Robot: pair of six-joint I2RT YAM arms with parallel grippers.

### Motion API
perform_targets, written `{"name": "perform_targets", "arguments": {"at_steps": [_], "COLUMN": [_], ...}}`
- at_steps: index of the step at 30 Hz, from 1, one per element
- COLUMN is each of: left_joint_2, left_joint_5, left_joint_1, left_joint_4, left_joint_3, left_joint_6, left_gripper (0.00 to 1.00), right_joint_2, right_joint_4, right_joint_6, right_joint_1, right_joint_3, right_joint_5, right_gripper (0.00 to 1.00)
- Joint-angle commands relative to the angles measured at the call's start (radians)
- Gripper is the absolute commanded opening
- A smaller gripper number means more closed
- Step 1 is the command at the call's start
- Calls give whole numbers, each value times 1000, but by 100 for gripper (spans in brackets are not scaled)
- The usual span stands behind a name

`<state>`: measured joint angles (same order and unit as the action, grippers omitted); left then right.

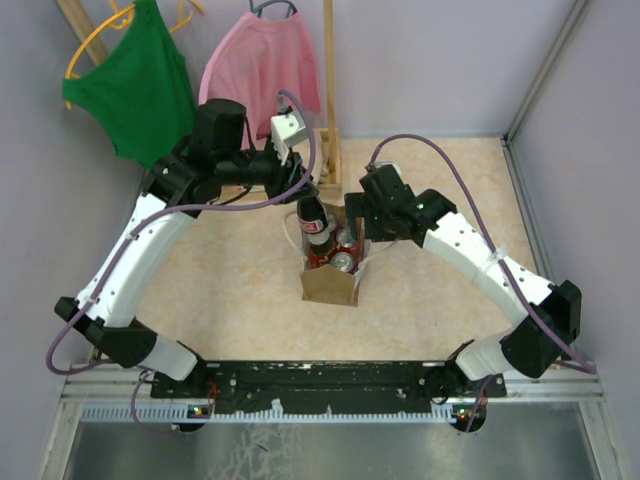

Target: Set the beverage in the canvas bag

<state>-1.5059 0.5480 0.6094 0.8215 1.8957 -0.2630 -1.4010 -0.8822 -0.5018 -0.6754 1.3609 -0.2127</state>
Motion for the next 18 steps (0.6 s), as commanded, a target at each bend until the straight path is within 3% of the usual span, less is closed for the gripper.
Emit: {"name": "perform_targets", "arguments": {"at_steps": [1,18], "left_joint_2": [87,148], "left_joint_5": [97,127], "left_joint_1": [11,37], "left_joint_4": [-103,-52], "left_joint_3": [-18,-139], "left_joint_6": [20,2], "left_gripper": [0,0], "right_joint_2": [17,14], "right_joint_4": [26,20], "right_joint_6": [0,-2], "right_joint_1": [9,9], "right_joint_3": [9,4], "right_joint_5": [-11,-12], "right_gripper": [99,99]}}
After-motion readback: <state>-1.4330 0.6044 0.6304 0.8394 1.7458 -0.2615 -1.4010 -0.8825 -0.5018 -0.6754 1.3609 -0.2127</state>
